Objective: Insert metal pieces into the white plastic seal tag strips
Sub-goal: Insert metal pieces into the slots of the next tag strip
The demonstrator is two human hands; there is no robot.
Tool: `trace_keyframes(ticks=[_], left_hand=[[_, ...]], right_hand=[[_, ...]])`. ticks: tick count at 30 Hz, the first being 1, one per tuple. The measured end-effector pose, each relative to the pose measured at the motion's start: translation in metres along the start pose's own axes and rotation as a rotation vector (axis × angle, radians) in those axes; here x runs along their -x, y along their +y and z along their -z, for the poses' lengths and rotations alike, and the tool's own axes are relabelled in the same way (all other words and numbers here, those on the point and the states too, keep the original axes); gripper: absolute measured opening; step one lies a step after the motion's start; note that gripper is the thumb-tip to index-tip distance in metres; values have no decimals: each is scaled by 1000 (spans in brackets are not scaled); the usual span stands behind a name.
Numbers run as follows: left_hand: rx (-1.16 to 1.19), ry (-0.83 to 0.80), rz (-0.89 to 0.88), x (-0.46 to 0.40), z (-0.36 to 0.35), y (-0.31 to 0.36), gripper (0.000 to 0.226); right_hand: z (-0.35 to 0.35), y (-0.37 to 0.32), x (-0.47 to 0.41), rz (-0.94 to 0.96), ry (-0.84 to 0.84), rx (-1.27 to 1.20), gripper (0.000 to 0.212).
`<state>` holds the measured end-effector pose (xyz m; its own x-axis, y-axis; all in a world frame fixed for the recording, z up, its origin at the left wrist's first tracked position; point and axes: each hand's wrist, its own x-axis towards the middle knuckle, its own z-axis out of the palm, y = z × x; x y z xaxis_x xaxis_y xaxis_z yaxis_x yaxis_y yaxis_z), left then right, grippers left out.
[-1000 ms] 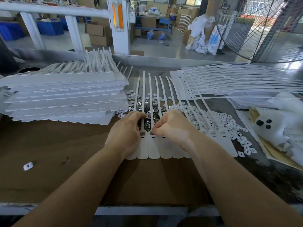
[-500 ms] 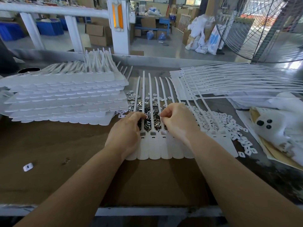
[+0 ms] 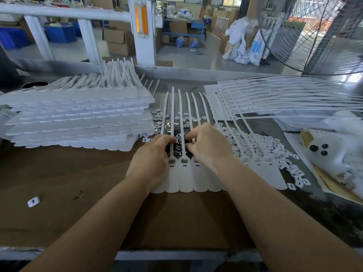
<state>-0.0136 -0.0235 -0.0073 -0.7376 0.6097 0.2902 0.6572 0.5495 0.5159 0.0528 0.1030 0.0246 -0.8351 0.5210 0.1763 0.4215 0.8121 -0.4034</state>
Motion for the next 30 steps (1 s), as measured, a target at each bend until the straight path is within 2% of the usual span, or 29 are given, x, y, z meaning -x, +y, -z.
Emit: trace_keyframes(ticks=[5,13,17,22,26,30], left_hand=[[-5,1,-5,-1,-1,-1,45],[-5,-7,-4,-1,-2,0,46],[3,-12,0,-1,-2,-1,47],[4,-10,3,-1,-2,-1,46],[-1,-9,0,-1,-2,-2,46],[3,-8,1,-1,-2,-1,46]], right_hand=[[-3,0,3,34,63,-20,15],[-8,4,2,0,64,7,17],[-6,3,1,-4,29,-10,29],[-6,3,1,-13,59,-6,17],[-8,2,3,1,102,-12,17],[-6,3,2,-17,110,-155,19]])
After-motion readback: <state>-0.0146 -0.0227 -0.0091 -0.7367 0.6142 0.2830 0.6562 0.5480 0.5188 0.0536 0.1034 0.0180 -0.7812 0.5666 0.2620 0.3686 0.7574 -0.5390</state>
